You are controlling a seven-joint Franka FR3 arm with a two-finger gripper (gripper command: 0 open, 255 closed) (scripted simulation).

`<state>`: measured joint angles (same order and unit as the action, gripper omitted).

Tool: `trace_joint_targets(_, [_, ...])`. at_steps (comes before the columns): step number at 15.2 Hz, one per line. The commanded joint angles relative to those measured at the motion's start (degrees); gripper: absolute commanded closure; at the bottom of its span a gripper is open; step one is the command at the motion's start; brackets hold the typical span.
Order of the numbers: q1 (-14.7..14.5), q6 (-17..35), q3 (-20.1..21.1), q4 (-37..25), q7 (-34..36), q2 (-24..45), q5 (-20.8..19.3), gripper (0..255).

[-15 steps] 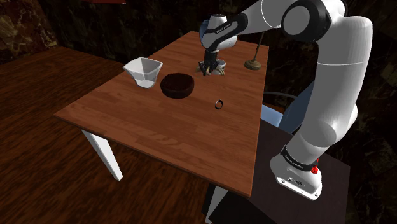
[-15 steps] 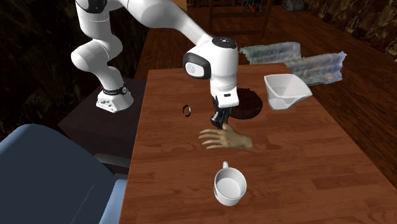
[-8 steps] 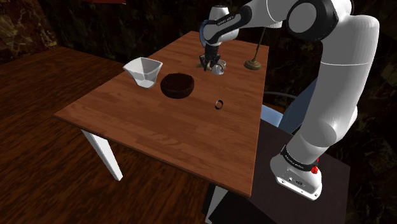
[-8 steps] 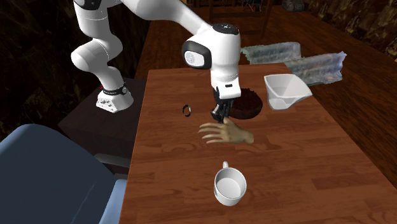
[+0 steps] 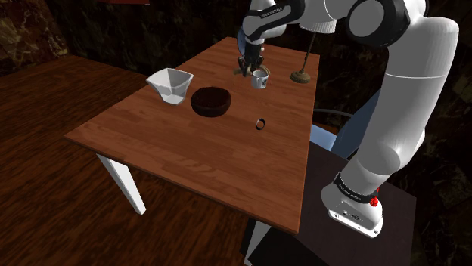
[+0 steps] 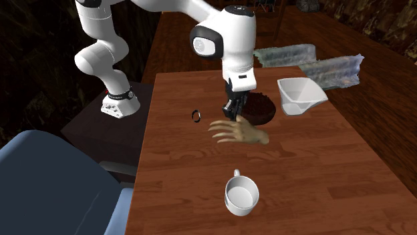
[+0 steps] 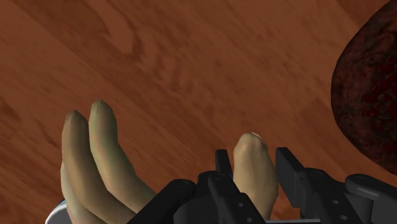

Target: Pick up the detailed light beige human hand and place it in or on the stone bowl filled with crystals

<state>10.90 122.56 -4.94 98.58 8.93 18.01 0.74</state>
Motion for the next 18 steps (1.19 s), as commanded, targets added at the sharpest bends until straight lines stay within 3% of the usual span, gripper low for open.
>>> trace_joint_targets(1, [0.01, -1.33, -0.03, -0.96, -0.02, -0.39, -0.04, 255])
trace_joint_targets(3, [0.01, -2.53, -0.04, -1.77, 0.0, -0.78, -0.08, 255])
trace_joint_targets(11, [-6.68, -3.47, 2.9, -2.91, 10.4, -0.39, -2.18, 255])
trace_joint_targets(18, [-12.5, -5.7, 5.3, -7.8, 19.1, 2.61, -3.88, 255])
